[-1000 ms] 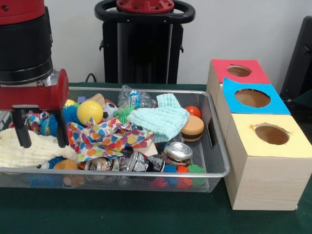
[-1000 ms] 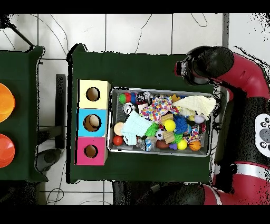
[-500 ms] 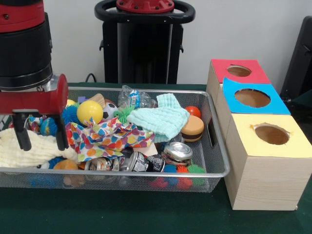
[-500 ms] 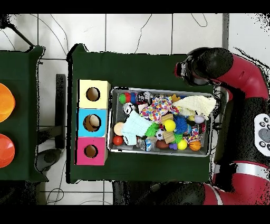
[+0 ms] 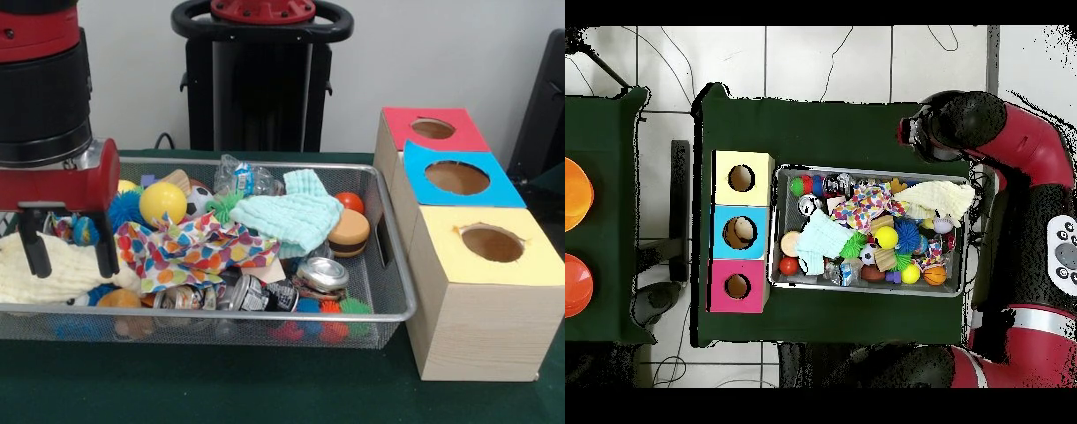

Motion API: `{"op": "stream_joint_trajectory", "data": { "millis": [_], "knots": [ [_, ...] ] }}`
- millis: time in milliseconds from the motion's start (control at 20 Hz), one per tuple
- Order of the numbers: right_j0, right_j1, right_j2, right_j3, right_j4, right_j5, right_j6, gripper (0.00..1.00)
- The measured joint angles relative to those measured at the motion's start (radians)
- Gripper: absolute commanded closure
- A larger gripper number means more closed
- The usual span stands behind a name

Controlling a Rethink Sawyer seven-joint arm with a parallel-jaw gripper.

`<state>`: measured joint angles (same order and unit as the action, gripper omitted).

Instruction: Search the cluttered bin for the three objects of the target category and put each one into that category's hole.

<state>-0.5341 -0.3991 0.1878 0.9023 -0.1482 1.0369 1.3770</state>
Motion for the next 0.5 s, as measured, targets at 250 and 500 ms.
{"op": "stream_joint_trajectory", "data": {
  "millis": [250, 500],
  "knots": [
    [-0.005, 0.007, 0.002, 0.000, -0.003, -0.041, 0.000, 0.00],
    [-0.008, 0.021, 0.002, 0.000, -0.006, -0.071, 0.000, 0.00]
  ]
}}
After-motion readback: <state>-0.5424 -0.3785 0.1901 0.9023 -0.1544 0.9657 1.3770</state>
